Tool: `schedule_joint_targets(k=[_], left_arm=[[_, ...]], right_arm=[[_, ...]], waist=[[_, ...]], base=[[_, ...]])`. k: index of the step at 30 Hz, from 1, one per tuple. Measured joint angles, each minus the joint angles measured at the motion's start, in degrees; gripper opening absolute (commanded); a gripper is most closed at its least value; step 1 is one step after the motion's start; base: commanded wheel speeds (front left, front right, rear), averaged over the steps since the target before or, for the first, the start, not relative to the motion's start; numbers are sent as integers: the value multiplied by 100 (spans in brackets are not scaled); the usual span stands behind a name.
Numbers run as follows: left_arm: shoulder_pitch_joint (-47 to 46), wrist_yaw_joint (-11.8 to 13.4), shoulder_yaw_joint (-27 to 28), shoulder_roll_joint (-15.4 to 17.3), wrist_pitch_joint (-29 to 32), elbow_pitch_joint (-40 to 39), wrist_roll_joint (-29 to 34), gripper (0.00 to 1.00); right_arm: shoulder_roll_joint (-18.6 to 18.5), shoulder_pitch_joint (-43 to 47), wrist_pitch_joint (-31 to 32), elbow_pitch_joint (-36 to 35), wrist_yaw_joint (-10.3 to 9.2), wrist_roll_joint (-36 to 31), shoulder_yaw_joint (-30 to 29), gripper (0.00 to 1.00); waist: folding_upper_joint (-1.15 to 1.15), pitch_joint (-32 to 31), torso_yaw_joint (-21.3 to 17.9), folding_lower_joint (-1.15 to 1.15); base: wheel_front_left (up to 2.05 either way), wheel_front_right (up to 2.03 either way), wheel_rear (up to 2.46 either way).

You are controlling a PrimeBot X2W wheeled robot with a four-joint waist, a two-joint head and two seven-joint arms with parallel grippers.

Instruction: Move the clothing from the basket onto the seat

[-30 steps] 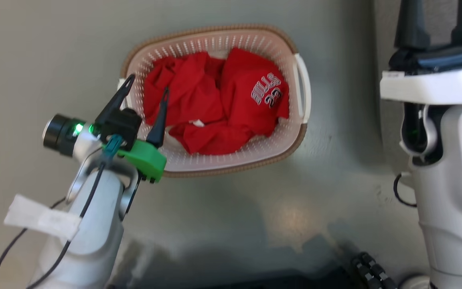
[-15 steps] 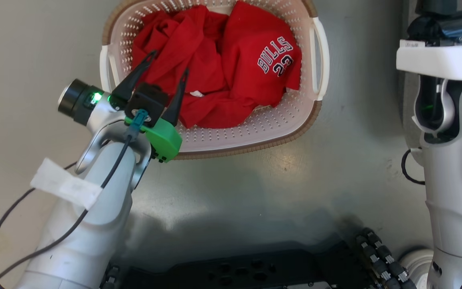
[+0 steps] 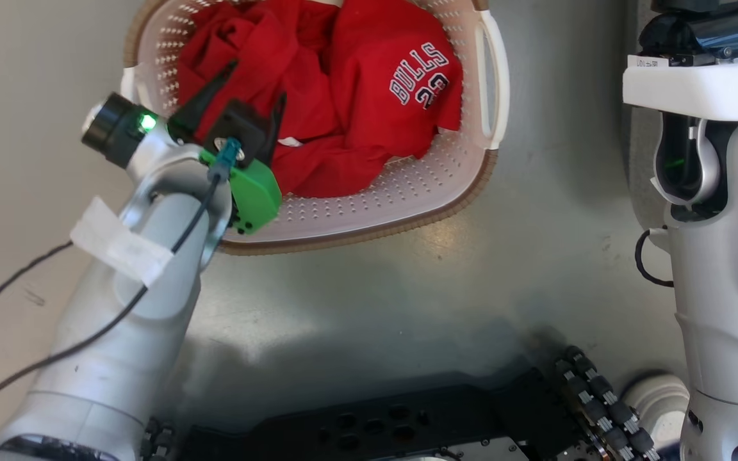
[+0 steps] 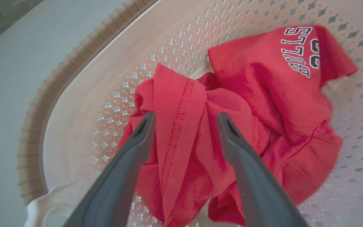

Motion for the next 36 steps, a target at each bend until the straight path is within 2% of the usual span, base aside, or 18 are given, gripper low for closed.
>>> schedule_joint_targets(k=[3,11,12,13,14,23,36], left_arm=[[-145,13,29,-1,52,158,5,100],[-381,234,145,-8,100,553,23,98],[-403,260,145,-8,100,583,23,72],[-424,263,144,-10,100,627,23,28],[-445,263,142,-11,100,677,23,0],[-458,248,16,-29,-22,865,-5,0],[-435,51,-42,-80,-274,846,-387,0]], right_arm=[[0,-18,0,-1,-2,71,21,100],[0,-82,0,-8,-63,138,74,100],[1,-82,0,-8,-64,144,78,100],[1,-82,0,-8,-65,157,87,100],[1,-82,0,-8,-70,180,91,100],[1,-82,0,31,-119,187,63,100],[1,-46,0,349,-102,114,-86,100]], waist=[[0,53,-67,0],[0,162,-196,0],[0,166,-201,0],[0,169,-206,-1],[0,171,-211,-1],[0,88,-216,-1],[0,-393,-89,-1]], base=[[0,0,0],[0,0,0],[0,0,0],[0,0,0],[0,0,0],[0,0,0],[0,0,0]])
